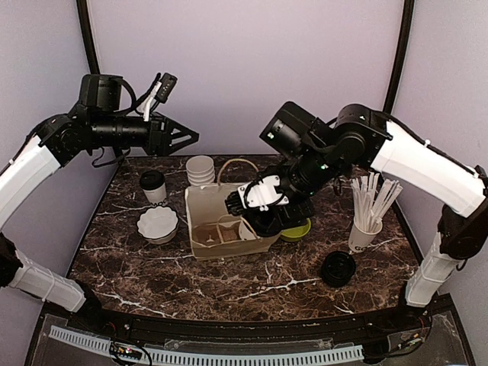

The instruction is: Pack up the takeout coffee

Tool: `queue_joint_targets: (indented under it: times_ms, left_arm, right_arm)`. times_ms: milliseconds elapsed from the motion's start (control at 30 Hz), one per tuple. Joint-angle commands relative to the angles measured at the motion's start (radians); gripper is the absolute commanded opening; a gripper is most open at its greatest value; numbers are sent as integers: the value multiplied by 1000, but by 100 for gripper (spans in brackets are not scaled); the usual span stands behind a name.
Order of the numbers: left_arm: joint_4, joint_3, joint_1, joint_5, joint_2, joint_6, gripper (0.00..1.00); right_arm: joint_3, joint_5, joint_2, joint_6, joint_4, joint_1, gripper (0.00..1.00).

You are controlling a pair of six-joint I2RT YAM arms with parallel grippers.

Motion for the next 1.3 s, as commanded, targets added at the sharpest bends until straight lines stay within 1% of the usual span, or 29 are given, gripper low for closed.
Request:
queue_joint_targets:
  times_ms: [0,133,233,300,433,633,733,967,1067,1200,1267]
  left_arm:
    - [38,-74,-3,-86,-20,12,58]
    - [53,-86,-3,-109,8,26,59]
    - [62,-93,0,-134,29,43,59]
    - [73,-105,1,-149,49,45,59]
    - [77,-132,7,-177,95,59,59]
    - [72,-153,21,-202,144,83,59]
    - [71,-155,32,-203,158,74,59]
    - [58,-137,55,-190,180,57,59]
    - [45,-126,69,-187,185,56,59]
    - [30,-111,99,-177,184,56,59]
    - [25,-104,114,-163,187,56,59]
  right_arm:
    - [-61,46,-35,5,-66,68,52]
    - [-102,93,-45,28,-79,126,53]
    - [-112,176,-45,40,-42,159,53]
    - [-121,229,-46,49,3,163,54]
    - [-141,277,-43,59,79,165,53]
    - [-184,319,-44,7,179,166,51]
    - [-225,311,-44,-3,228,164,50]
    - [-311,274,-26,19,341,148,50]
    - [-263,233,21,70,384,147,52]
    - [-105,146,110,161,318,157,53]
    - [-82,128,119,178,305,158,53]
